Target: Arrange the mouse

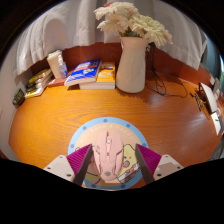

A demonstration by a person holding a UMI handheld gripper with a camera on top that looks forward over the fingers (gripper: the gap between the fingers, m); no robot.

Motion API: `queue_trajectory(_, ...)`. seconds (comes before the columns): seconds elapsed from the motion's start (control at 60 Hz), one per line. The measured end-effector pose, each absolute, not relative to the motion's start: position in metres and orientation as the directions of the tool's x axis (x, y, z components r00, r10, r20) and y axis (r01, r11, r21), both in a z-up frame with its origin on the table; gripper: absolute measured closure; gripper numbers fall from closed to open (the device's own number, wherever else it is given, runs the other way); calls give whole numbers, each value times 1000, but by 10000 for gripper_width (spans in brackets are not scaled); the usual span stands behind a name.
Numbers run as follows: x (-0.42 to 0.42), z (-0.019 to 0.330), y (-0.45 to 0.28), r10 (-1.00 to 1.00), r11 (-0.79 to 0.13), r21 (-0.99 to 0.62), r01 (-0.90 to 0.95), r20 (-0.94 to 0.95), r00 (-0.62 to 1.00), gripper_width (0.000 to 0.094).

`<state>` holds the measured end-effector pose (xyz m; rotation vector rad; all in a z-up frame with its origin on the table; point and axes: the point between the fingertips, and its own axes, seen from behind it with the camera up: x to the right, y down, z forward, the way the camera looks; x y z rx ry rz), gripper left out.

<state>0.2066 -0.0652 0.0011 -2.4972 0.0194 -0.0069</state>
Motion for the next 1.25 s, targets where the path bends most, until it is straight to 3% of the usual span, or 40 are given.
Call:
queue_trajectory(0.317,163,117,-138,-39,-714,-700,15,62,997,75)
queue_trajectory(0.55,78,167,-219,-4,-653,-758,-2,1,1000,77)
queue_trajectory(0.867,24,188,-290,41,-627,-779,16,-13,999,79)
queue_trajectory(1.25,1,193,-308,71,-616,-787,39,-6,997,77)
